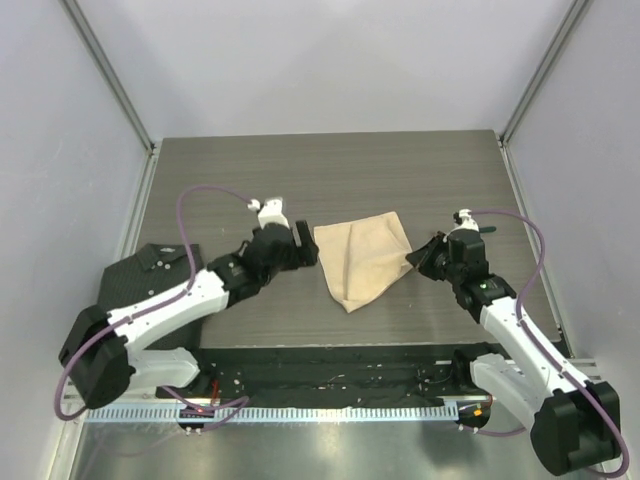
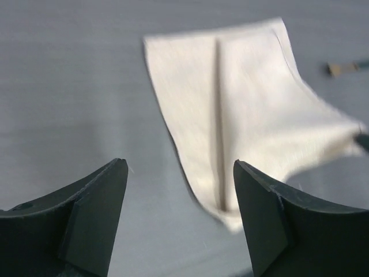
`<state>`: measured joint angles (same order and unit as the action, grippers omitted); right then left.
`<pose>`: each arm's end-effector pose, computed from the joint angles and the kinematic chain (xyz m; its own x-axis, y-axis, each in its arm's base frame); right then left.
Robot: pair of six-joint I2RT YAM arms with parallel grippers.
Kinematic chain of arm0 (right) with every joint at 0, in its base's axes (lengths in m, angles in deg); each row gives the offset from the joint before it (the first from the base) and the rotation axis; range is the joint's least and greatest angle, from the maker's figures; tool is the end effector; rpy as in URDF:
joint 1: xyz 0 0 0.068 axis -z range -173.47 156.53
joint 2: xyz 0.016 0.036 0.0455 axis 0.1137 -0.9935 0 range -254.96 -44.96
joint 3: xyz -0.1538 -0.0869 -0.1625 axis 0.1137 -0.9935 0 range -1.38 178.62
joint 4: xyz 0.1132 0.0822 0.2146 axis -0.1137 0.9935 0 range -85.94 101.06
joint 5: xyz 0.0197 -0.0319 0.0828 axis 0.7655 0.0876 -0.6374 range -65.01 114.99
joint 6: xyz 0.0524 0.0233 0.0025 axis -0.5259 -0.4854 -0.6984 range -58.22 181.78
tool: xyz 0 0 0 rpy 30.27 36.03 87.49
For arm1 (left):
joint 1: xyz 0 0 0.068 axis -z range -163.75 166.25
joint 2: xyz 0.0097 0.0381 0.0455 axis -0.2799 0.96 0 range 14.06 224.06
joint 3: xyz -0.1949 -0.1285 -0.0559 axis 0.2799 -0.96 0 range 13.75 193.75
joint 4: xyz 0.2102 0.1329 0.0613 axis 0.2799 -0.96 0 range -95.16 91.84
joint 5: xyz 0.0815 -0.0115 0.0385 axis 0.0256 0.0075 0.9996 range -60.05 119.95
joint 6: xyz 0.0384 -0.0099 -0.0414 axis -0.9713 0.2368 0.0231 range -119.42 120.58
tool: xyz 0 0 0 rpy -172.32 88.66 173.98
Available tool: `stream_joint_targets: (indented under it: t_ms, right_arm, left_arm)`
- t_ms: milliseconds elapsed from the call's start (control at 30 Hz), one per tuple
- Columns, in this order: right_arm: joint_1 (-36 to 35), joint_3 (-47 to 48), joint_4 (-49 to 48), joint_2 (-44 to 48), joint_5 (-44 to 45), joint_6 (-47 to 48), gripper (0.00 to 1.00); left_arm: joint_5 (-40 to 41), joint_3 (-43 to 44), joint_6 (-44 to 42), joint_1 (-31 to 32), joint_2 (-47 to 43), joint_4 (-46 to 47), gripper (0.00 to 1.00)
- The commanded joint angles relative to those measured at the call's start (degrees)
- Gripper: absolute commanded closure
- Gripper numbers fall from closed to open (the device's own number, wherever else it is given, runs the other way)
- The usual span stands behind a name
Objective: Fold the napkin, place the utensils inside, and roll it up
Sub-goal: Flatten the napkin out
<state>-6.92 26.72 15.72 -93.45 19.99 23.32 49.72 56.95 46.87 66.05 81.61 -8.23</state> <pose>0.2032 0.0522 0.1978 -0.5929 0.4953 -0.6349 0.0832 0.8219 0.5635 0.1831 -0.1954 0.2186 -0.6415 -0.2948 -0.7082 0.1085 0.8791 -0.4641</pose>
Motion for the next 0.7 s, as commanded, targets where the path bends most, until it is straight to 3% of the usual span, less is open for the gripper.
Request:
stream_joint_targets:
  t_ms: [0, 133, 267, 667]
  right_arm:
    - [-0.3, 3.1, 0.6, -2.2, 1.6, 0.3, 0.99]
    - [-0.3, 3.5, 0.2, -2.1, 1.8, 0.1, 0.99]
    - [-0.2, 3.5, 0.4, -2.0, 1.1, 0.0, 0.99]
    - [-0.3, 2.1, 0.6, -1.3, 0.0, -0.3, 0.99]
  left_arm:
    - [2.7, 7.8, -12.1, -7.3, 9.5, -3.1, 0.24]
    - [2.0, 16.6, -23.9, -7.9, 20.5, -2.8, 0.27]
    - [0.3, 26.0, -28.2, -8.8, 29.6, -3.6, 0.32]
    - [-1.7, 41.4, -31.4, -10.6, 47.9, -12.3, 0.41]
